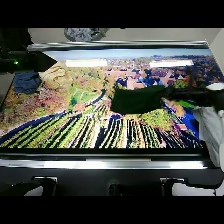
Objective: Fold the shirts.
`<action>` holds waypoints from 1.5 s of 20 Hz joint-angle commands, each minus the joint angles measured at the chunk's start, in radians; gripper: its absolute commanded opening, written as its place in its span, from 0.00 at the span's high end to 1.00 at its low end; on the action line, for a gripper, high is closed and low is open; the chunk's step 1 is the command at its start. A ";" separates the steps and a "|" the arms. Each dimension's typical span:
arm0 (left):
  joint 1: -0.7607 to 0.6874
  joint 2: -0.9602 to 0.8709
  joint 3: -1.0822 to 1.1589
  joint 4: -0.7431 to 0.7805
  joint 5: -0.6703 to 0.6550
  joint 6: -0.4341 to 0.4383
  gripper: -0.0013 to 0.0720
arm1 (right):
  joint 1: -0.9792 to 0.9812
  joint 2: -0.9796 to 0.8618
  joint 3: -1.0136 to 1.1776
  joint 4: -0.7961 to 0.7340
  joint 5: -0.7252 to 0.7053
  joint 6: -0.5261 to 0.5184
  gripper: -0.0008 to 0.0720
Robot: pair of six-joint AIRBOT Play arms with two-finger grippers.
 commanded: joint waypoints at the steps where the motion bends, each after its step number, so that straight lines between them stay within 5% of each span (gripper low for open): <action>1: -0.001 0.000 0.000 0.002 0.000 0.002 0.94 | -0.237 0.078 0.175 -0.130 0.132 0.107 0.93; 12: -0.001 0.000 0.000 0.002 -0.003 0.014 0.94 | -0.771 0.094 0.360 -0.194 0.411 0.164 0.93; 17: -0.001 0.000 0.000 0.002 -0.003 0.014 0.94 | -0.929 0.104 0.360 -0.216 0.405 0.171 0.93; 26: -0.002 0.000 0.000 0.001 -0.003 0.013 0.94 | -0.945 0.115 0.153 -0.741 0.425 0.171 0.93; 29: -0.002 0.000 0.000 0.001 -0.003 0.010 0.94 | -0.945 0.147 -0.069 -0.787 0.315 0.180 0.93; 30: -0.002 0.000 0.000 -0.001 -0.003 0.010 0.94 | -0.945 0.148 -0.117 -0.787 0.283 0.188 0.86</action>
